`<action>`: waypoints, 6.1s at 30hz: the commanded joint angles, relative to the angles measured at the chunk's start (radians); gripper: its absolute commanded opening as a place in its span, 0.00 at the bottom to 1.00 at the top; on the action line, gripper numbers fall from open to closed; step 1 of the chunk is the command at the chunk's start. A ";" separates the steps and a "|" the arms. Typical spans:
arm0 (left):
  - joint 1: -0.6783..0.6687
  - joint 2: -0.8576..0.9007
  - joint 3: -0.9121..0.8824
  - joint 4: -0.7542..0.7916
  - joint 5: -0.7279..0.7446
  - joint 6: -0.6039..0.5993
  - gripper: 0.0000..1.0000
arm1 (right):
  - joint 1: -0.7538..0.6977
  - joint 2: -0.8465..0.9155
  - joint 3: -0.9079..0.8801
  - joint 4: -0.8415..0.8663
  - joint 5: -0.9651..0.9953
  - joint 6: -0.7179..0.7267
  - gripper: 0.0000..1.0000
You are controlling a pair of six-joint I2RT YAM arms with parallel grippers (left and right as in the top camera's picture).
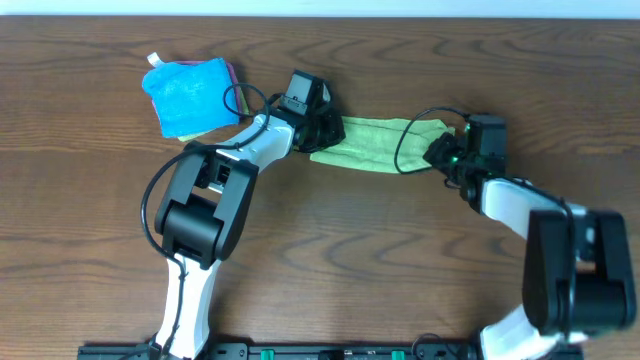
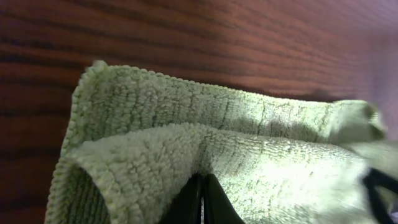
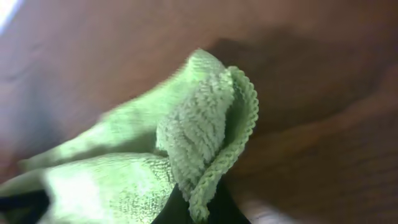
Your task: Fold the cloth
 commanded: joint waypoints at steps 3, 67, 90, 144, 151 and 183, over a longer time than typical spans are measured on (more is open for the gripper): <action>0.018 0.028 -0.008 -0.029 -0.012 0.011 0.06 | 0.054 -0.142 -0.003 -0.012 -0.007 -0.088 0.01; 0.229 -0.198 0.154 -0.493 -0.151 0.254 0.06 | 0.480 0.197 0.325 -0.066 -0.001 -0.060 0.54; 0.335 -0.199 0.154 -0.504 -0.058 0.249 0.06 | 0.499 0.144 0.330 -0.058 -0.263 -0.030 0.78; 0.097 -0.281 -0.386 0.088 0.165 -0.216 0.77 | -0.050 -1.395 -0.125 -1.126 -0.112 -0.321 0.99; 0.054 -0.279 -0.386 0.094 0.064 -0.237 0.80 | -0.050 -1.395 -0.125 -1.126 -0.112 -0.321 0.99; 0.052 -0.307 -0.293 0.326 0.141 -0.201 0.06 | -0.050 -1.395 -0.125 -1.126 -0.112 -0.321 0.99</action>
